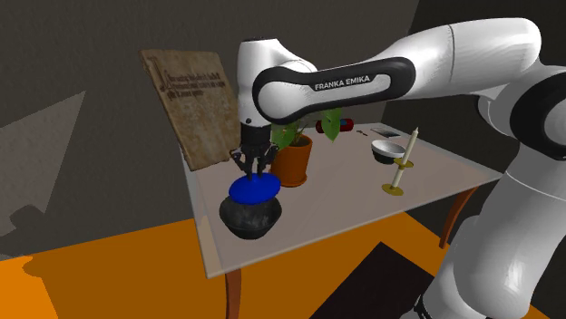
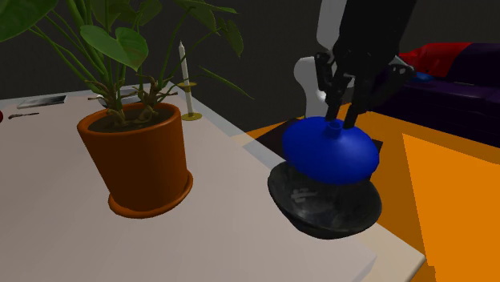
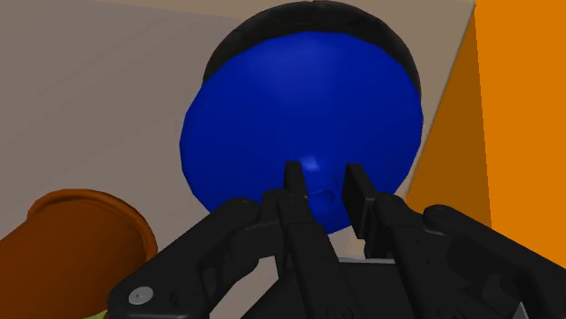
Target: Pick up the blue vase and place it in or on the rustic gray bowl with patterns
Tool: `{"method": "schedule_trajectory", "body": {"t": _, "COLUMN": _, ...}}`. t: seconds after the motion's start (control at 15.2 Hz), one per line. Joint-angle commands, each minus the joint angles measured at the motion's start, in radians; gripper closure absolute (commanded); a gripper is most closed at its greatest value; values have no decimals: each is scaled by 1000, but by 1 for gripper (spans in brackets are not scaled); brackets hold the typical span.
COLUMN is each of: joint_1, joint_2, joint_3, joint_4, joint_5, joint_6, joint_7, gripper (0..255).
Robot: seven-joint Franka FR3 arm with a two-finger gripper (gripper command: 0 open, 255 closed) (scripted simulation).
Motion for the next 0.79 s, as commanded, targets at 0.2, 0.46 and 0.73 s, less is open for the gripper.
{"method": "schedule_trajectory", "body": {"t": 0.2, "joint_1": 0, "joint_2": 8, "joint_3": 0, "joint_4": -60, "joint_5": -5, "joint_6": 68, "joint_7": 9, "gripper": 255}}
{"method": "schedule_trajectory", "body": {"t": 0.46, "joint_1": 1, "joint_2": 19, "joint_3": 1, "joint_4": -101, "joint_5": -12, "joint_6": 119, "joint_7": 17, "gripper": 255}}
{"method": "schedule_trajectory", "body": {"t": 0.73, "joint_1": 1, "joint_2": 21, "joint_3": 1, "joint_4": -106, "joint_5": -13, "joint_6": 127, "joint_7": 19, "gripper": 255}}
